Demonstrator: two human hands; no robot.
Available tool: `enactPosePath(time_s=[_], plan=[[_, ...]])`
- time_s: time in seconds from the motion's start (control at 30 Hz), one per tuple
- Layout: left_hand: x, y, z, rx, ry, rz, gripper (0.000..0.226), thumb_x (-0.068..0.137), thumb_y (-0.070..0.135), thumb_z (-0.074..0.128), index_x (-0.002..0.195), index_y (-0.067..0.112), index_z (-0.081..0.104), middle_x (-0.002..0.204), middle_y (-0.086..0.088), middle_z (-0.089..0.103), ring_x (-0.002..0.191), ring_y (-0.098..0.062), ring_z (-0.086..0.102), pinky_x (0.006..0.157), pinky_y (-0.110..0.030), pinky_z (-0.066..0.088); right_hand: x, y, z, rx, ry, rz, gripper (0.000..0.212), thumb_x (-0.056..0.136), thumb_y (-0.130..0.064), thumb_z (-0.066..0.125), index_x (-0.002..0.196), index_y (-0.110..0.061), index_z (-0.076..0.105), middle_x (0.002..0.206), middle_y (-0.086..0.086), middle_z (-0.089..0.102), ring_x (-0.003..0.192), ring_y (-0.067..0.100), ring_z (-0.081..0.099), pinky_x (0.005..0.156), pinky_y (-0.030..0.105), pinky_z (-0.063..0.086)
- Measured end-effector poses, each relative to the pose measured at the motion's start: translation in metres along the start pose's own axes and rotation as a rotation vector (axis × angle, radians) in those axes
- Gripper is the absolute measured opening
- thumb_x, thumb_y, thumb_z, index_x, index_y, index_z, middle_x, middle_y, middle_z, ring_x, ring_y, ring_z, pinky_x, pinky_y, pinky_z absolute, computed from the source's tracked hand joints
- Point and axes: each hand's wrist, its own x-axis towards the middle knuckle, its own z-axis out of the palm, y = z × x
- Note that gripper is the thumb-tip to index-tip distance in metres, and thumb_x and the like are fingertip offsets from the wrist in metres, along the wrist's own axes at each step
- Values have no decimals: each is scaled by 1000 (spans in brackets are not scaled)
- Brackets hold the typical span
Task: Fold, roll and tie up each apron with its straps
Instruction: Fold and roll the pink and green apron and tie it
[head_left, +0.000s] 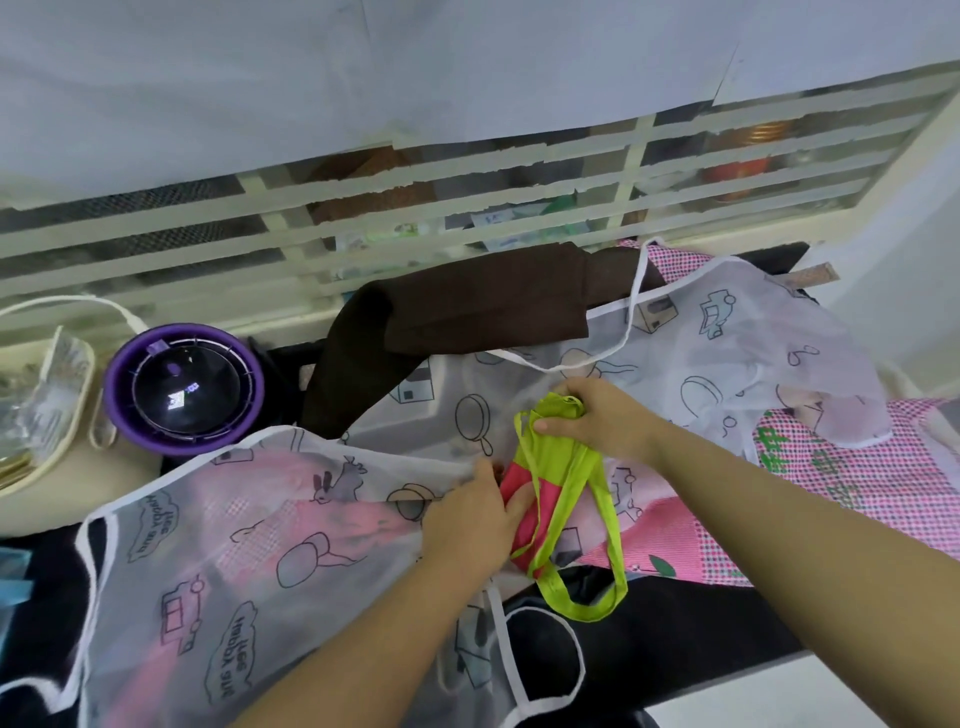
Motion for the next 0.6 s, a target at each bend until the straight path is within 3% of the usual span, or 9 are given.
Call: enactPosePath(time_s=[0.07, 0.17, 0.23, 0.3, 0.37, 0.47, 0.6], plan=[[5, 1, -5, -120, -88, -3, 54, 87, 68, 41, 114, 22, 52, 109, -2, 61, 102, -26, 60, 85, -38, 48, -9, -8, -7, 74, 10, -48, 21, 80, -25, 77, 81, -15, 59, 70, -8, 56, 62, -2, 52, 65, 20, 43], [7, 5, -17, -466, -149, 45, 48, 76, 64, 60, 96, 21, 62, 98, -3, 68, 91, -21, 65, 84, -44, 53, -23, -22, -17, 137, 12, -126, 20, 78, -21, 78, 82, -14, 60, 70, -8, 56, 62, 0, 52, 64, 18, 42], [3, 9, -29, -700, -197, 31, 38, 82, 44, 71, 107, 20, 56, 102, 1, 67, 95, -14, 65, 87, -38, 53, -35, -39, -24, 163, 14, -202, 20, 78, -18, 78, 83, -13, 60, 71, -10, 57, 64, 2, 53, 64, 17, 42], [-6, 14, -48, -870, -256, 52, 46, 81, 34, 73, 116, 19, 47, 105, 4, 66, 92, -6, 65, 76, -23, 53, -48, -57, -31, 195, 13, -265, 20, 78, -14, 78, 80, -18, 58, 66, -14, 59, 62, -2, 53, 62, 13, 41], [-15, 18, -68, -953, -344, 146, 45, 79, 29, 73, 117, 19, 52, 106, 0, 69, 90, -9, 68, 72, -19, 53, -59, -73, -40, 198, 19, -326, 23, 77, -13, 78, 78, -22, 56, 63, -18, 59, 60, -4, 53, 59, 10, 39], [-34, 24, -101, -969, -451, 262, 35, 80, 28, 72, 112, 22, 61, 105, 0, 72, 96, -18, 69, 80, -26, 56, -75, -98, -51, 203, 23, -407, 25, 75, -15, 79, 80, -21, 55, 66, -17, 58, 61, -2, 52, 58, 11, 39], [-50, 27, -129, -979, -312, 372, 30, 77, 27, 69, 105, 17, 64, 96, 2, 74, 90, -14, 70, 77, -23, 54, -87, -128, -57, 178, 37, -473, 28, 73, -17, 80, 84, -18, 54, 72, -13, 57, 65, 1, 52, 60, 16, 43]])
